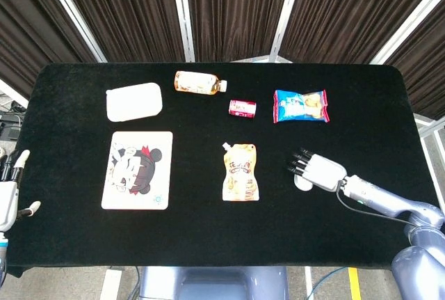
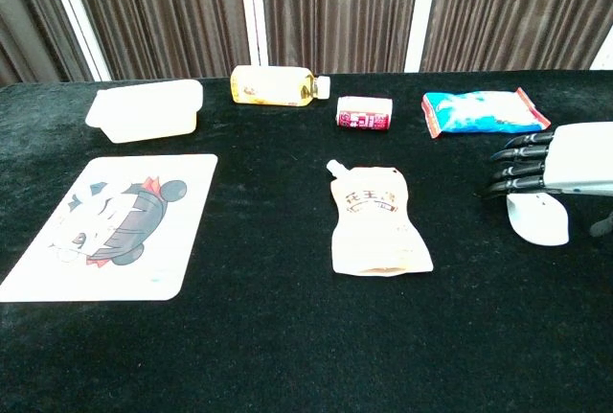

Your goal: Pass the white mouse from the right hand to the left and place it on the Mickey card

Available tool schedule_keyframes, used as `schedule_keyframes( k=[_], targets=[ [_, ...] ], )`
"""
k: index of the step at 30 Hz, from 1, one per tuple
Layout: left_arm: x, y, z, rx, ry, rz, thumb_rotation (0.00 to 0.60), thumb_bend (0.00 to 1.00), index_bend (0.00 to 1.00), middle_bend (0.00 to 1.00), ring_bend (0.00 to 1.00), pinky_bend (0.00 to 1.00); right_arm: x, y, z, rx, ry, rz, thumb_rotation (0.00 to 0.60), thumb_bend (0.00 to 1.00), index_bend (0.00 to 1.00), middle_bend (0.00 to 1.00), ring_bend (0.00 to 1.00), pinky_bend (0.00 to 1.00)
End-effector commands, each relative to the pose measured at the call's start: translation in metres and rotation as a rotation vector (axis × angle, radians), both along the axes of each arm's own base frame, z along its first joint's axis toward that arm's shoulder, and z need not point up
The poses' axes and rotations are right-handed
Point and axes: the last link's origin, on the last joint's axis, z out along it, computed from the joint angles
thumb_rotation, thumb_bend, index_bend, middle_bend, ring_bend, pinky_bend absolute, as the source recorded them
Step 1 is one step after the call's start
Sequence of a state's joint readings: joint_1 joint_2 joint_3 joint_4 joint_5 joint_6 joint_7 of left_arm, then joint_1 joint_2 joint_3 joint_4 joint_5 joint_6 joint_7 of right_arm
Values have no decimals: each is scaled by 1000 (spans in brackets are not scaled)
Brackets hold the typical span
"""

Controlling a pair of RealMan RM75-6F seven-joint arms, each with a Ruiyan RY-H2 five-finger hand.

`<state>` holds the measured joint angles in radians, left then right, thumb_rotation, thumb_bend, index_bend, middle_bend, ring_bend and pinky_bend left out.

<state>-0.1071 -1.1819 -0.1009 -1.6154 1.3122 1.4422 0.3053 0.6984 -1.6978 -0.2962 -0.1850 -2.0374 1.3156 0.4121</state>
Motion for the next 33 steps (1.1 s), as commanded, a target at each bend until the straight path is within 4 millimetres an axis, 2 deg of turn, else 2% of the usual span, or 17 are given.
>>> schedule_keyframes(
  k=[1, 5, 7, 10, 12, 14, 16, 21, 24, 28, 30, 33],
  targets=[
    [-1, 0, 0, -1, 1, 3, 600, 0, 0, 0, 0, 0, 4, -2, -7, 4, -19, -10, 600, 125, 82, 130, 0, 162],
    [-1, 1, 0, 3, 0, 6, 600, 0, 0, 0, 0, 0, 11, -2, -16, 15, -37, -8, 600, 245, 85, 148, 9, 191],
    [-2, 2, 0, 1, 0, 8, 600, 0, 0, 0, 0, 0, 11, -2, -18, 17, -39, -11, 600, 300, 108, 185, 45, 241],
    [-3, 2, 0, -3, 0, 12, 600, 0, 0, 0, 0, 0, 12, -1, -18, 18, -49, -9, 600, 399, 226, 345, 218, 405],
    [-3, 2, 0, -1, 0, 13, 600, 0, 0, 0, 0, 0, 12, 0, -18, 19, -56, -4, 600, 451, 330, 449, 330, 489],
    [-3, 2, 0, -1, 0, 13, 600, 0, 0, 0, 0, 0, 12, 2, -17, 21, -59, 3, 600, 495, 429, 522, 398, 542],
    [-3, 2, -1, -5, 0, 12, 600, 0, 0, 0, 0, 0, 12, 4, -16, 22, -63, 15, 600, 525, 475, 560, 429, 564],
    [-2, 2, -2, -11, -4, 10, 600, 0, 0, 0, 0, 0, 17, 7, -9, 14, -108, 57, 600, 546, 486, 574, 443, 570],
    [1, 0, -1, -17, -28, 3, 600, 0, 0, 0, 0, 0, 35, 11, 6, 6, -175, 191, 600, 552, 488, 579, 448, 571],
    [4, -2, 3, -20, -48, -12, 600, 0, 0, 0, 0, 0, 53, 15, 13, 16, -218, 309, 600, 553, 489, 580, 448, 570],
    [7, -2, 5, -22, -69, -26, 600, 0, 0, 0, 0, 0, 81, 17, 12, 52, -261, 455, 600, 554, 489, 580, 448, 570],
    [9, -3, 6, -39, -83, -36, 600, 0, 0, 0, 0, 0, 107, 16, 6, 83, -268, 567, 600, 552, 489, 581, 449, 571]
  ],
)
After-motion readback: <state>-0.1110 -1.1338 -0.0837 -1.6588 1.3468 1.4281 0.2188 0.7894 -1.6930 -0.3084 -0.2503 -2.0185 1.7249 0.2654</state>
